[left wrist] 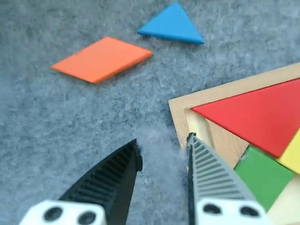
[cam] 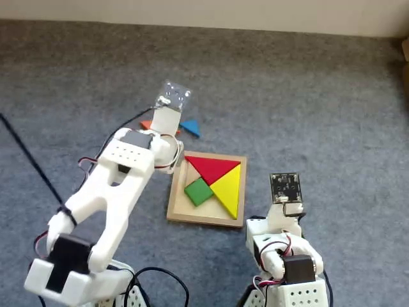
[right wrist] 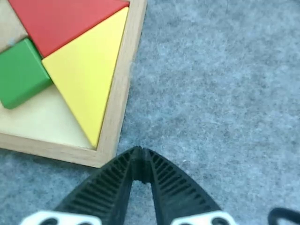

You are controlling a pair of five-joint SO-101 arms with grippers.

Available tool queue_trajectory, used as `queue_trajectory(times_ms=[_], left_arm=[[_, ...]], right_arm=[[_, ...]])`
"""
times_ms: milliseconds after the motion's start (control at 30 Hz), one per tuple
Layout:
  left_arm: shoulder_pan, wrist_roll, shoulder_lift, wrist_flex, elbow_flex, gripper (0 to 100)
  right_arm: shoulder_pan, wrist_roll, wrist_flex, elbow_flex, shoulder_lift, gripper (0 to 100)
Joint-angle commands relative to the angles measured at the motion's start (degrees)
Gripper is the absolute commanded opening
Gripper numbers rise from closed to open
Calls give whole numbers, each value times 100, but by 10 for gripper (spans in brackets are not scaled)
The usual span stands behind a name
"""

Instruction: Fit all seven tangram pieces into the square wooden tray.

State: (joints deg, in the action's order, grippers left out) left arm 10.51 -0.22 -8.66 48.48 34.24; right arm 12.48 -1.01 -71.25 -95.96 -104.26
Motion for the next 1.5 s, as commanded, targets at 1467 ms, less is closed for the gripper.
queue_trajectory(times_ms=[1467], left_arm=[[-1086,-3147,5956,4290,-9490,239]], right_arm=[[-48,-26,-40,-857,-92,15]])
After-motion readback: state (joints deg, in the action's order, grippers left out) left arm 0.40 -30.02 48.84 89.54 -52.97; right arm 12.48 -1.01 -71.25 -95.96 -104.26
